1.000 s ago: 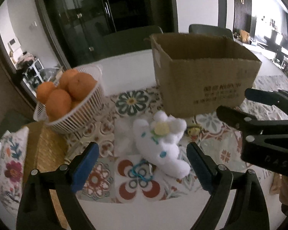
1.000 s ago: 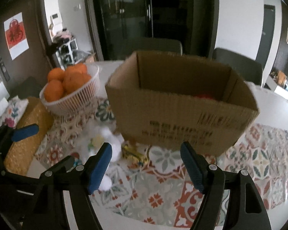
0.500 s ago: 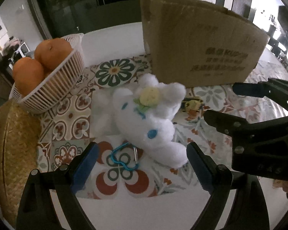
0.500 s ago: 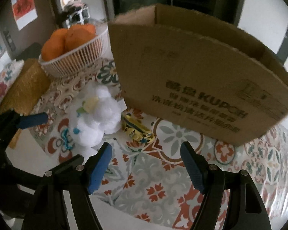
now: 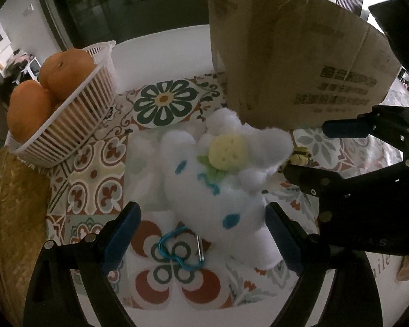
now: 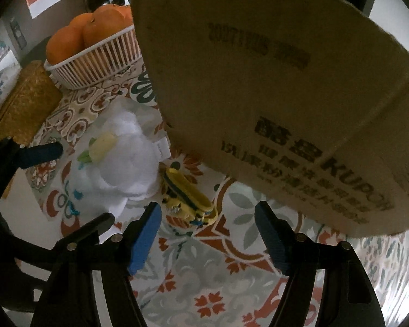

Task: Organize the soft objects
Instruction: 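Move both tools back toward the white plush toy and yellow keychain, then grasp the white plush toy with the left tool while the right tool grasps the yellow keychain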

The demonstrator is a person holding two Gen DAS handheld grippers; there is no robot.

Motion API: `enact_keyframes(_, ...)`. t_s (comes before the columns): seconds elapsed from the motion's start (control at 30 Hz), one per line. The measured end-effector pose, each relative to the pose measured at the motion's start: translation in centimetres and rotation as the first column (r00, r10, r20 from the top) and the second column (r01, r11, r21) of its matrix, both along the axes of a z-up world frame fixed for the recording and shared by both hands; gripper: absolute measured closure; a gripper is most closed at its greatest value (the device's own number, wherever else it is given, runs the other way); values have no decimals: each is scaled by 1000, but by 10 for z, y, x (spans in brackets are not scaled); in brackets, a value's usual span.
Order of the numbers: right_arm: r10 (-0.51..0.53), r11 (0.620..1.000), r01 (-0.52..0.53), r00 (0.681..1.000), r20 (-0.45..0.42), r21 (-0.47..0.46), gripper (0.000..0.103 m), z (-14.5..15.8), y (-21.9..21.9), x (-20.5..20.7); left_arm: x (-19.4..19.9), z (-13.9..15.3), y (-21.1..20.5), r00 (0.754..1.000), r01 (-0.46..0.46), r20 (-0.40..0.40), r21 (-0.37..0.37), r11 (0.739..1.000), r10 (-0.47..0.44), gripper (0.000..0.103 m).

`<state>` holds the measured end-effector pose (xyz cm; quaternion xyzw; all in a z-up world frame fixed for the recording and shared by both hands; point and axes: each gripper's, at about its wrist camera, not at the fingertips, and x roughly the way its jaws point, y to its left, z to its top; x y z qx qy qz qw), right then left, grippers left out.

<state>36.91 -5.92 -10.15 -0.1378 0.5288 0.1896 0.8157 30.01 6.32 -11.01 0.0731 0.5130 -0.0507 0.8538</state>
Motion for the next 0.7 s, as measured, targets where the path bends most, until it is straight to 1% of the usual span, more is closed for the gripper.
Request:
enact_keyframes(0.1,-1,1000,1,1000,-15,4,36,-4,2,8,9,-4,1,1000,1,-12,-19,1000,-1,10)
enact_keyframes(0.17,-4,1000,5,1000,-29,15,43,-8,2,10,13,-6,1,1000,6,-16,-31,1000,-6,10)
enact_keyframes(0.3,0,1000,0,1000,-16,4,47,-14,7,13,22,-18,1,999,14,-29,-25,1000,-14,10)
enact_keyframes(0.37,0,1000,0,1000,-25,0,52,-20,11,15,24,-24,0,999,15,-39,-30,999,-16,13)
enact_keyframes(0.4,0,1000,0,1000,-23,4,52,-22,13,15,24,-26,1,999,15,-34,-44,999,-17,13)
enact_keyframes(0.43,0,1000,0,1000,-18,10,54,-22,13,14,24,-27,1,999,15,-29,-53,999,-17,16)
enact_keyframes(0.47,-4,1000,4,1000,-18,19,55,-23,13,14,24,-27,1,999,16,-28,-69,998,-18,23)
enact_keyframes(0.5,-7,1000,7,1000,-16,29,56,-22,12,13,23,-27,1,1000,18,-24,-80,997,-20,26)
enact_keyframes(0.53,-5,999,5,1000,-13,38,65,-21,9,12,23,-26,0,1000,21,-14,-82,996,-22,31)
enact_keyframes(0.57,-3,999,3,1000,-5,43,69,-20,9,10,22,-26,-1,1000,20,-12,-79,997,-21,31)
enact_keyframes(0.7,-48,997,48,999,3,64,69,-19,1,4,19,-25,0,1000,10,-12,-86,996,-11,35)
